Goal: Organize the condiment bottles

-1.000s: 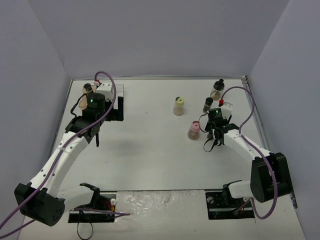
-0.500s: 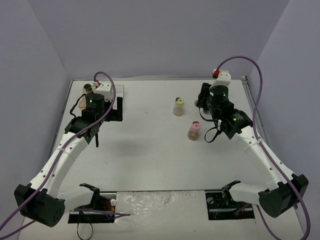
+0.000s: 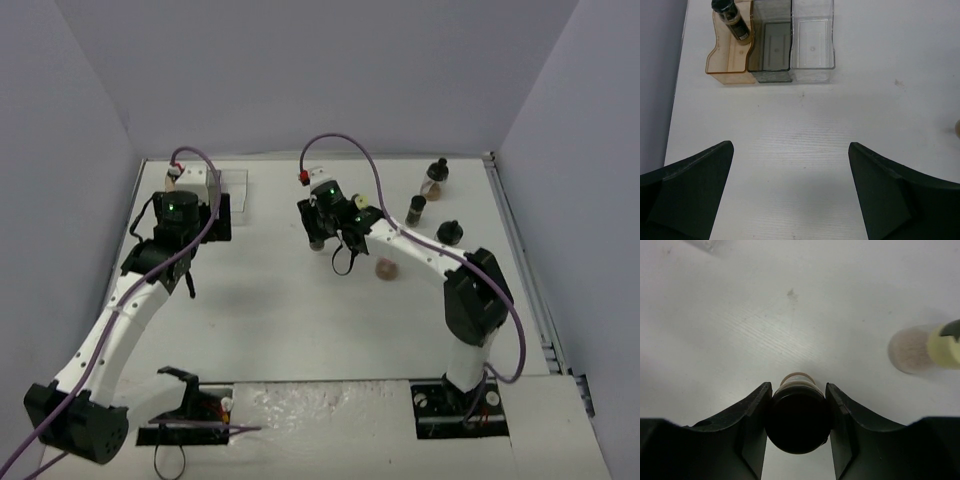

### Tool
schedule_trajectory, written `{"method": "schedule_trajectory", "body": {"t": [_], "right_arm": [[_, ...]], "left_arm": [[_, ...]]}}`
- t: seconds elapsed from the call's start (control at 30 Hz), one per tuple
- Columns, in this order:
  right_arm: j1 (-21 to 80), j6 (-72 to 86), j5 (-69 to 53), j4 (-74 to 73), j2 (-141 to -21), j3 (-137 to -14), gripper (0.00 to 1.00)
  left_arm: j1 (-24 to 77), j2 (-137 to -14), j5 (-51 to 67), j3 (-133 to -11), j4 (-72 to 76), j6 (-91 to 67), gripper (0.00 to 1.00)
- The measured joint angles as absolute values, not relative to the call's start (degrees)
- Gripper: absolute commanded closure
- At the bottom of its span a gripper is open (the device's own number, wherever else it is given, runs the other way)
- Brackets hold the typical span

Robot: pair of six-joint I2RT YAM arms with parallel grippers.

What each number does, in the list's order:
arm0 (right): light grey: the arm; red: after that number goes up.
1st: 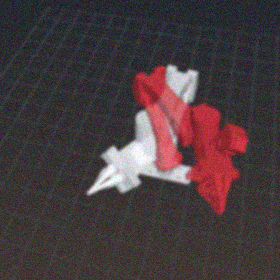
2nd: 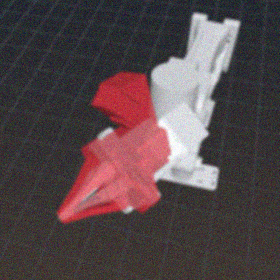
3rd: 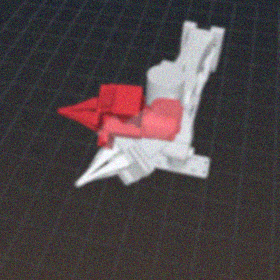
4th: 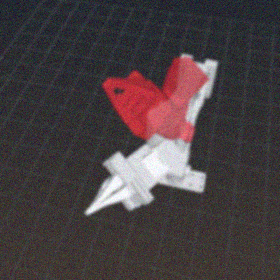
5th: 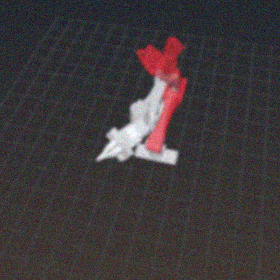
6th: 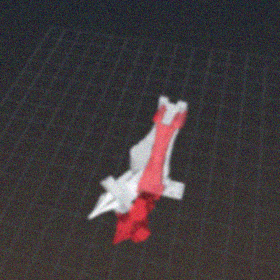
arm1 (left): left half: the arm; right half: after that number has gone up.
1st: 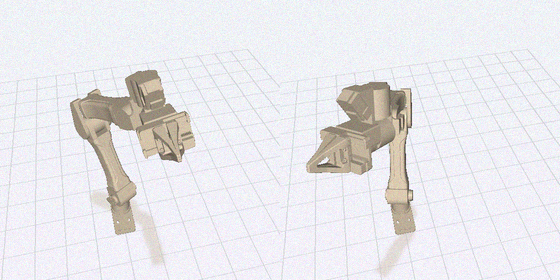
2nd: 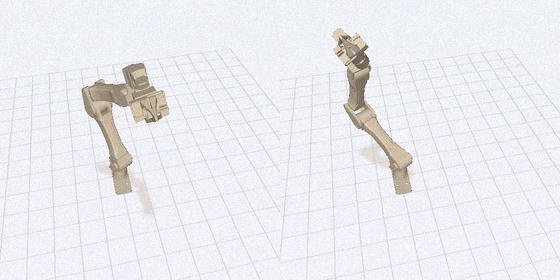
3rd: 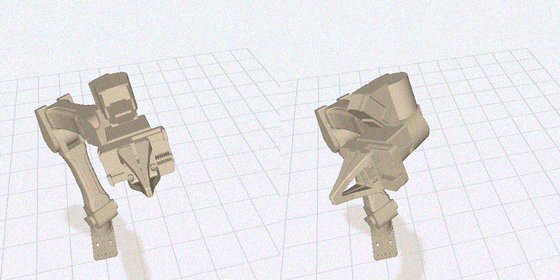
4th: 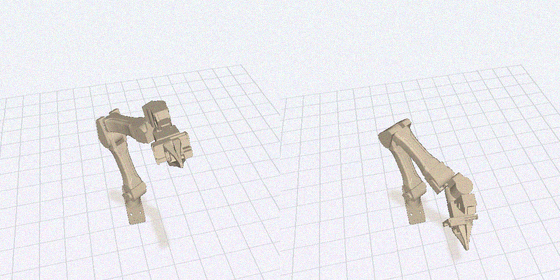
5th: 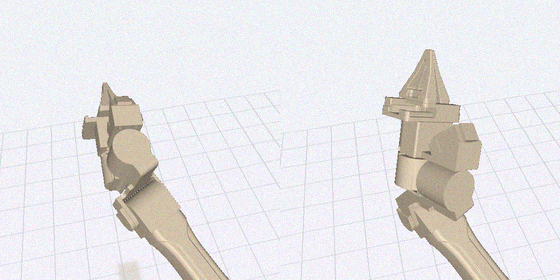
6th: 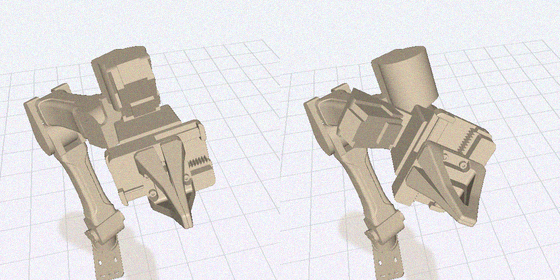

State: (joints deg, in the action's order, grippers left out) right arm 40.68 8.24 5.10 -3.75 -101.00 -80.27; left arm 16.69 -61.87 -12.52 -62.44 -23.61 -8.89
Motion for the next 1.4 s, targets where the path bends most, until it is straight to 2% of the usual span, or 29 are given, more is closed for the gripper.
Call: {"method": "schedule_trajectory", "body": {"t": [0.1, 0.2, 0.37, 0.57, 0.8, 0.93, 1.07, 1.23, 1.4], "right_arm": [[42.5, 7.9, 4.3, -2.4, -106.3, -80.6, 0.77], [43.0, 7.8, 3.6, -1.6, -109.5, -80.6, 0.7], [42.8, 7.8, 3.3, 1.6, -110.6, -79.3, 0.62], [42.7, 7.6, 2.9, 6.0, -110.6, -76.5, 0.33], [42.7, 7.5, 1.9, 6.0, -108.4, -72.5, 0.06], [42.6, 6.5, 3.8, 2.5, -100.0, -70.6, 0.0], [41.3, 6.2, 6.6, -0.2, -86.0, -67.6, 0.0], [36.9, 7.7, 10.3, -5.0, -66.6, -64.1, 0.0], [36.4, 9.0, 12.6, -7.7, -54.3, -61.5, 0.0]], "left_arm": [[15.9, -61.6, -12.8, -61.7, -23.3, -8.9, 0.03], [15.6, -61.6, -12.3, -61.5, -23.1, -9.0, 0.03], [15.6, -62.2, -9.2, -61.5, -22.2, -9.5, 0.03], [15.6, -64.6, -3.5, -61.3, -21.0, -11.3, 0.03], [15.7, -66.0, 2.9, -60.8, -19.6, -13.5, 0.03], [16.8, -66.4, 5.5, -60.4, -18.1, -15.0, 0.03], [20.4, -68.3, 6.7, -60.4, -16.8, -18.0, 0.03], [29.4, -74.8, 2.8, -60.7, -15.2, -21.8, 0.03], [36.6, -83.7, -2.7, -63.4, -13.8, -23.6, 0.03]]}}
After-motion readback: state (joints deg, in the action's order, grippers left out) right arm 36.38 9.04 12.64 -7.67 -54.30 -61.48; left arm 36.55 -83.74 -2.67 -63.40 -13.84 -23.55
